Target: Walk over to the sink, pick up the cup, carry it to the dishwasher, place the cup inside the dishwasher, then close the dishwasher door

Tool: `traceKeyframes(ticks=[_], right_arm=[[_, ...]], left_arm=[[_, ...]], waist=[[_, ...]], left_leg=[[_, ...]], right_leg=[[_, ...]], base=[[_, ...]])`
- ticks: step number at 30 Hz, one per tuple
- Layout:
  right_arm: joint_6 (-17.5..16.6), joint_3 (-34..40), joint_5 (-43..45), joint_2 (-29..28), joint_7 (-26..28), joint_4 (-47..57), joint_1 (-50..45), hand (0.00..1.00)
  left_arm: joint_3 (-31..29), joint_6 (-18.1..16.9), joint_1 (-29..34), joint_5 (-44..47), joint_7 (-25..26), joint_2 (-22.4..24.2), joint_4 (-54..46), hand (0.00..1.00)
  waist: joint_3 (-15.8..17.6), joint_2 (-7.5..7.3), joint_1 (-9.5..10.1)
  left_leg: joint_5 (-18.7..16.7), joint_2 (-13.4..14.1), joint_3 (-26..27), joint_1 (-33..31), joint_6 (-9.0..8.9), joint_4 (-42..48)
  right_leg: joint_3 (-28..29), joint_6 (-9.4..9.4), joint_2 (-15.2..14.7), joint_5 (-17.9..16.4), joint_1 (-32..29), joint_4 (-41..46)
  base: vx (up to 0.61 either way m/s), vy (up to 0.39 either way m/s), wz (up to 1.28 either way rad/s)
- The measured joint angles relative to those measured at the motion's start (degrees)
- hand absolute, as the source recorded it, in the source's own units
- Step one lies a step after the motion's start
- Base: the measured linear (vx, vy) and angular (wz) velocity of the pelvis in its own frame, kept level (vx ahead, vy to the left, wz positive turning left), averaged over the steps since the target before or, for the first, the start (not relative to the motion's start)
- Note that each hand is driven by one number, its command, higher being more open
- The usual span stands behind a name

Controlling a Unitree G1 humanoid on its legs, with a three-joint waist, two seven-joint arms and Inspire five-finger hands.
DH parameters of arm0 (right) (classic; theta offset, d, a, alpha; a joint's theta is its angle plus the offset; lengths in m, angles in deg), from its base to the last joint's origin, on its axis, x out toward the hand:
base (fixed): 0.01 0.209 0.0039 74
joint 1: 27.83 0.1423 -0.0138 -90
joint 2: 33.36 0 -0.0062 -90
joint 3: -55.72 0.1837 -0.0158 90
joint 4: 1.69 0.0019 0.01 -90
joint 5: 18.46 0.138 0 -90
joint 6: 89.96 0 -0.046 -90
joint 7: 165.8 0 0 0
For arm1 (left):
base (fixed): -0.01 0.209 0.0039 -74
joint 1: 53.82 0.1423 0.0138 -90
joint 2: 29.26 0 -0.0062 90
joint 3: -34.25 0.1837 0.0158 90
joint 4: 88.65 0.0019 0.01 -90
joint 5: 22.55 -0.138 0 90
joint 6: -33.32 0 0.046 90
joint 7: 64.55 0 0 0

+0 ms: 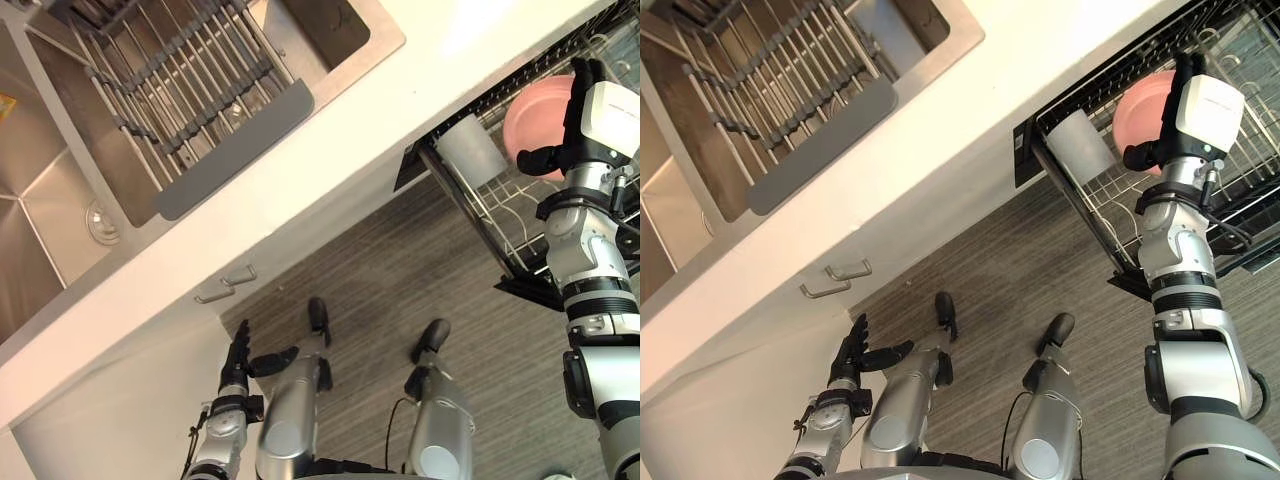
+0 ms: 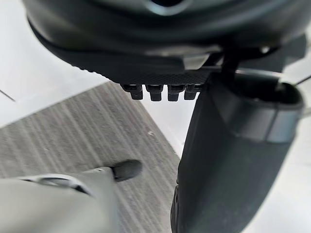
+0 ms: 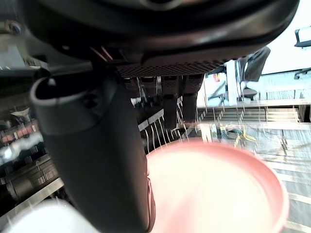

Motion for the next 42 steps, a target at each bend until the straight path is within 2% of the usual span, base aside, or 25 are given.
traceKeyframes(ticks=[4, 6, 11, 14, 17, 20, 23, 24, 27, 31, 34, 38, 42], right_arm=[[-0.9, 4.1, 5.4, -0.8, -0.6, 4.6, -4.2, 1.00], [-1.0, 6.7, 8.3, -1.8, -1.4, 4.8, -6.5, 1.00], [-0.4, 14.3, 18.6, -2.8, -5.4, 3.9, -15.5, 1.00], [-0.6, 18.3, 23.6, -2.8, -7.5, 0.5, -18.8, 1.00], [-1.1, 20.4, 28.9, -2.2, -9.2, -3.4, -19.3, 1.00], [-1.6, 21.1, 34.4, -1.7, -10.4, -6.8, -19.2, 1.00], [-1.7, 22.4, 37.5, -0.4, -10.5, -8.8, -19.0, 1.00], [-1.7, 22.5, 37.7, 0.6, -10.6, -9.5, -19.0, 0.00], [-1.5, 22.4, 39.0, 2.5, -10.4, -9.7, -15.3, 0.00], [-1.6, 19.9, 38.0, 5.1, -9.4, -9.2, -9.4, 0.00], [-1.9, 16.4, 34.0, 5.1, -7.9, -3.1, -8.9, 0.00], [-2.6, 12.3, 27.4, 3.3, -5.6, 5.8, -9.6, 0.00], [-1.8, 12.9, 22.0, 1.8, -4.9, 8.4, -10.1, 0.00]], left_arm=[[-1.5, 0.0, 1.0, -1.2, 0.0, 0.0, 0.2, 1.00], [-2.5, 0.1, 2.2, -2.4, 0.0, 0.0, 0.5, 1.00], [-3.2, 0.6, 4.3, -5.7, 0.4, -0.4, 2.7, 1.00], [-3.1, 1.0, 5.1, -5.7, 0.4, -0.5, 3.8, 1.00], [-3.1, 1.3, 5.3, -6.8, 0.4, -0.6, 4.9, 1.00], [-2.8, 1.2, 5.3, -6.6, 0.5, -0.6, 5.2, 1.00], [-1.3, 1.1, 5.3, -4.8, 0.7, -0.3, 5.6, 1.00], [-0.3, 1.1, 5.3, -4.4, 1.4, -0.1, 5.7, 1.00], [1.6, 1.4, 5.4, -4.2, 2.3, 0.3, 5.1, 1.00], [5.1, 1.8, 5.3, -0.8, 2.5, 1.3, 2.9, 1.00], [6.8, 2.1, 5.2, 1.8, 2.5, 2.4, 2.1, 1.00], [7.2, 2.2, 5.2, 2.7, 2.4, 2.6, 1.0, 1.00], [7.1, 2.0, 5.2, 3.9, 1.1, 2.8, 0.8, 1.00]], waist=[[-0.6, -0.70, -0.33], [-1.8, -1.67, -0.61], [-5.7, -4.97, -2.68], [-8.7, -5.74, -3.93], [-8.9, -5.71, -5.12], [-9.0, -4.53, -5.76], [-7.6, -1.90, -6.44], [-6.9, -0.33, -6.71], [-4.6, 3.16, -6.88], [-2.6, 6.35, -6.58], [-1.9, 8.37, -6.02], [-2.0, 8.68, -4.37], [-2.0, 8.68, -3.89]], left_leg=[[0.7, 0.0, 0.3, 3.4, -0.10, -2.4], [0.9, 0.2, 0.5, 4.6, -0.21, -3.4], [0.9, 0.1, 1.0, 9.2, -0.34, -4.0], [0.6, 0.0, 1.7, 10.4, -0.69, -4.1], [0.6, 0.0, 3.2, 10.2, -0.72, -4.1], [0.3, 0.1, 5.8, 8.4, -0.88, -4.2], [0.5, -0.1, 7.7, 7.5, -0.69, -4.2], [0.6, -0.3, 8.2, 7.0, -0.46, -4.2], [1.3, -0.4, 10.3, 4.7, 0.11, -4.2], [1.6, -0.9, 11.0, 2.3, 0.46, -4.2], [1.7, -1.1, 10.8, 1.2, 0.51, -4.2], [1.8, -1.5, 10.1, -0.3, 0.67, -4.1], [1.9, -2.9, 6.8, -1.0, 0.83, -4.1]], right_leg=[[0.0, 0.31, 0.5, 0.2, 2.6, -1.1], [0.1, 0.38, 0.9, 0.2, 3.7, -1.7], [0.0, 0.72, 1.1, 0.4, 8.2, -3.2], [1.1, 1.06, 1.1, 0.6, 8.9, -3.6], [2.8, 1.23, 1.3, 1.0, 7.4, -3.7], [5.9, 0.76, 1.8, 2.6, 3.8, -5.0], [8.1, 0.42, 1.8, 4.1, 1.6, -5.8], [8.8, 0.36, 1.7, 4.6, 0.7, -6.0], [10.8, -0.01, 2.2, 7.7, -2.2, -8.0], [12.3, -0.02, 2.5, 9.6, -4.7, -9.8], [12.7, 0.01, 2.4, 9.9, -6.1, -9.8], [12.5, 0.01, 1.9, 10.1, -7.4, -9.7], [11.1, 0.27, 0.4, 9.9, -7.4, -9.0]], base=[[0.01, 0.005, -0.06], [0.04, -0.006, -0.05], [0.06, 0.003, -0.04], [0.01, 0.015, -0.19], [-0.08, 0.017, -0.31], [-0.12, 0.028, -0.49], [-0.07, 0.016, -0.34], [-0.04, 0.009, -0.23], [-0.01, -0.003, -0.31], [0.01, -0.005, -0.16], [0.03, -0.006, -0.05], [0.02, -0.004, 0.05], [0.01, 0.019, 0.23]])
